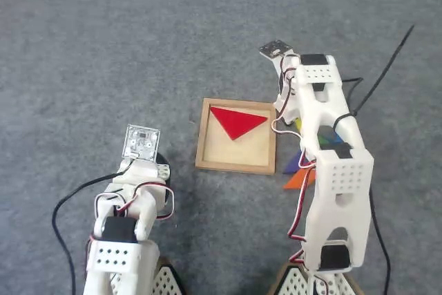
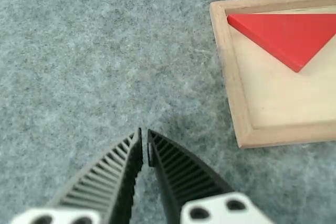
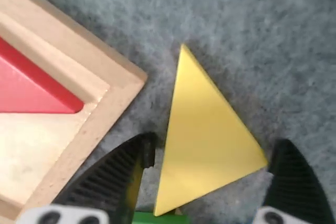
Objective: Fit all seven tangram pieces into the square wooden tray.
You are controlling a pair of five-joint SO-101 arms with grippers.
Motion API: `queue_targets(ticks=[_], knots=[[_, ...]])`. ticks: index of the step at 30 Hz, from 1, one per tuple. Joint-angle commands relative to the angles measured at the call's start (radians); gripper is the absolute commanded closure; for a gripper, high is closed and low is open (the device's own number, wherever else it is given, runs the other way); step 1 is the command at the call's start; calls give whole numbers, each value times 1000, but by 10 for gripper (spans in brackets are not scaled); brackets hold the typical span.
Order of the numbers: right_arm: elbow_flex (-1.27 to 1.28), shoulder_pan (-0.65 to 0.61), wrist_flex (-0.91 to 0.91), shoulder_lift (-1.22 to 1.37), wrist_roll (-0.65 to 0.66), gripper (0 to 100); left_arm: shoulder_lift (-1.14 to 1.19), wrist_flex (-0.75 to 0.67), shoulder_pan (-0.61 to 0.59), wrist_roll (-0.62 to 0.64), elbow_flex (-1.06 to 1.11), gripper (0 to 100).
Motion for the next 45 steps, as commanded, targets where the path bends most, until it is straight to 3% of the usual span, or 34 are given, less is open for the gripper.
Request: queue_targets(ticks=[1,9,18,29,34,45], knots=[[-52,-4,4,18,14,745,-14,8,-5,5,-8,985],[-57,-2,19,10,-28,786,-14,8,-5,5,-8,985],[-52,-15,145,-222,-89,786,-14,8,-5,5,-8,985],[-52,-116,272,-378,-218,755,-14,8,-5,5,-8,985],[-51,-68,254,-283,-252,660,-14,8,-5,5,-8,985],[-58,7,64,-41,-219,653,-14,8,-5,5,-8,985]])
